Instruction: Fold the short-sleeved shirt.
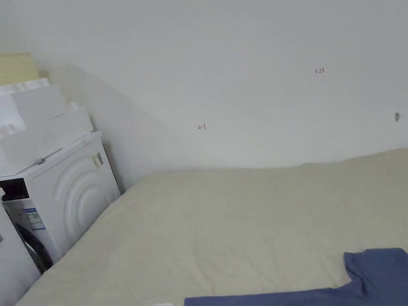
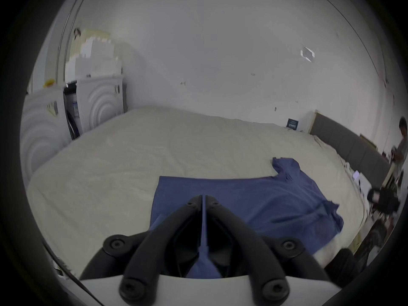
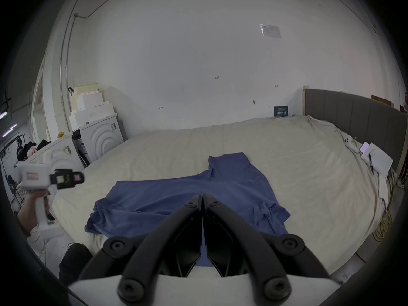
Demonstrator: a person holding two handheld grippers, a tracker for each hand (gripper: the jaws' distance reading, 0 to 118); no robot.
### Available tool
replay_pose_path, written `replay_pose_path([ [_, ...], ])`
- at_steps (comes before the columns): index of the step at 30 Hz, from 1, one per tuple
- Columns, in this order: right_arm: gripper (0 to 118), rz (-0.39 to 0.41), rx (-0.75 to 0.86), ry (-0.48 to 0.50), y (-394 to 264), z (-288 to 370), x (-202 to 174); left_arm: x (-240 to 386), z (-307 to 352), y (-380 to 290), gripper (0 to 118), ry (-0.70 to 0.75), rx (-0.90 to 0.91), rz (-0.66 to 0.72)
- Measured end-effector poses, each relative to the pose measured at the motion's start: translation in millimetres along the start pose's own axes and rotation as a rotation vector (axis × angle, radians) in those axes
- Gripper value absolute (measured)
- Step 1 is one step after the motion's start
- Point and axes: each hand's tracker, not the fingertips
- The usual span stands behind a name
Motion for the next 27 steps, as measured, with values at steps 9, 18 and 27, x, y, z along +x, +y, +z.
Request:
replay_pose_path([
  [9, 0, -0.036, -0.070, -0.038, -5.9, -25.3, 21.3, -32.8, -159.8, 28.8, 76, 0.148, -0.300, -0.090],
  [18, 0, -0.086, -0.144, -0.070, -14.3, -43.3, 44.1, -51.2, -230.5, 15.6, 85, 0.224, -0.394, -0.104],
  [27, 0, -0.137, -0.148, -0.095, -18.2, -53.1, 54.4, -33.3, -217.3, 2.1, 30, 0.203, -0.359, -0.092],
])
